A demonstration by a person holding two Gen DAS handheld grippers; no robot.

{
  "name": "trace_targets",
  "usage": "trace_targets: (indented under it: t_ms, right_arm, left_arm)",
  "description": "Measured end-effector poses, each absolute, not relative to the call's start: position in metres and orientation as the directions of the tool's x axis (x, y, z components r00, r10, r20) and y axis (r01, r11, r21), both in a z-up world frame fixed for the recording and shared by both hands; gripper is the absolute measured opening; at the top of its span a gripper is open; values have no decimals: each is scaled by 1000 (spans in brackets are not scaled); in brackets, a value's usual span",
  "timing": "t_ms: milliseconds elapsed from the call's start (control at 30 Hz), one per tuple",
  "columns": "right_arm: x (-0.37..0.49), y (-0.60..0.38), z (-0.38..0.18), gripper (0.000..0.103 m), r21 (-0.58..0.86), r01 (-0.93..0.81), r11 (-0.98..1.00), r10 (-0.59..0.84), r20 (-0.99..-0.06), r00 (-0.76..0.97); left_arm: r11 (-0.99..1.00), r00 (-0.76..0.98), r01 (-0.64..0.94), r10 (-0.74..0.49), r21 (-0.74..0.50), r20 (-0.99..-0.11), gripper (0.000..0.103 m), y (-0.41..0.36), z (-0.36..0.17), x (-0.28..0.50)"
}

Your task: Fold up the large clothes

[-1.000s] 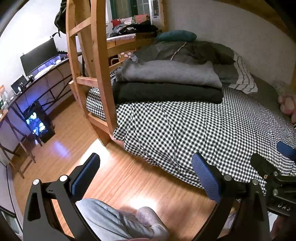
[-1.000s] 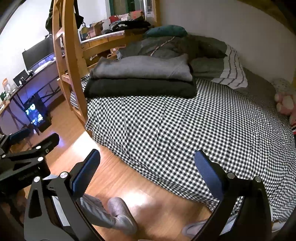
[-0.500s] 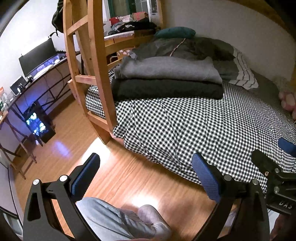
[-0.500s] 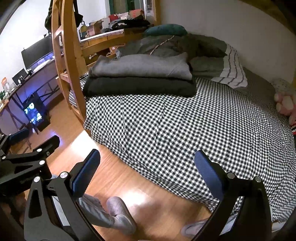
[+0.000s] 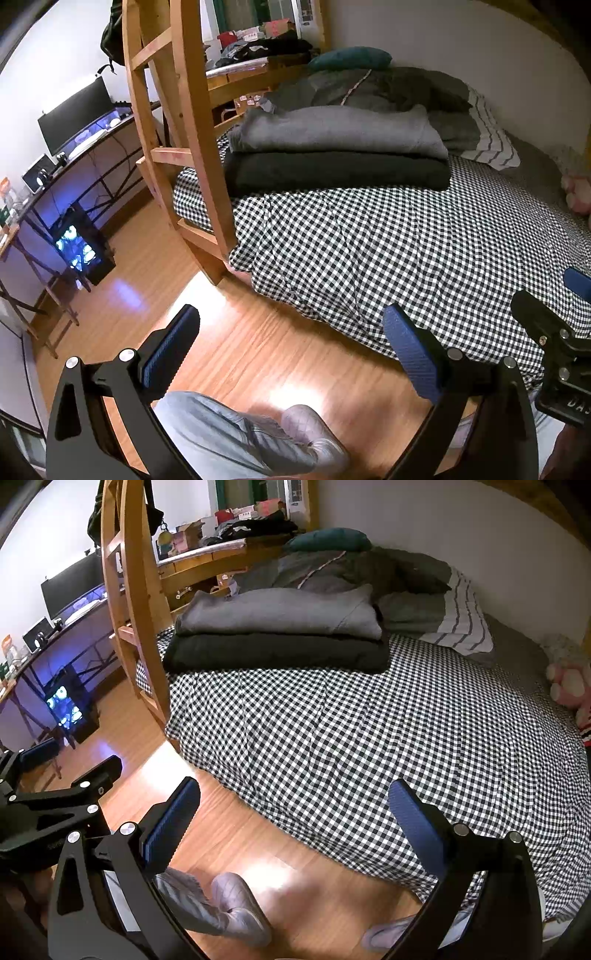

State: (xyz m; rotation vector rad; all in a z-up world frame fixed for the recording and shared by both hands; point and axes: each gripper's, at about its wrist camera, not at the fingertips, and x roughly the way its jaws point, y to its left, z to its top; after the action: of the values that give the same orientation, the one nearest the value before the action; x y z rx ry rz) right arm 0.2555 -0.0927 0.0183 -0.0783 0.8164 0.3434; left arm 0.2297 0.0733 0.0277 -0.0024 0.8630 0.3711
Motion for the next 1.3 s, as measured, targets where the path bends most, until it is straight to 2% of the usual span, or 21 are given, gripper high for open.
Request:
trace_targets:
  t_ms: [700,1300]
  right_arm:
    - [255,-90,10,100,40,-315,948,244,-729,639]
    - [253,-86,7,100,46,-322,945,251,-732,633]
  left_arm:
    - [929,564,-330,335,166,-755,97,72,27,230]
    - [941,572,-320,287,114,-768,97,73,28,225]
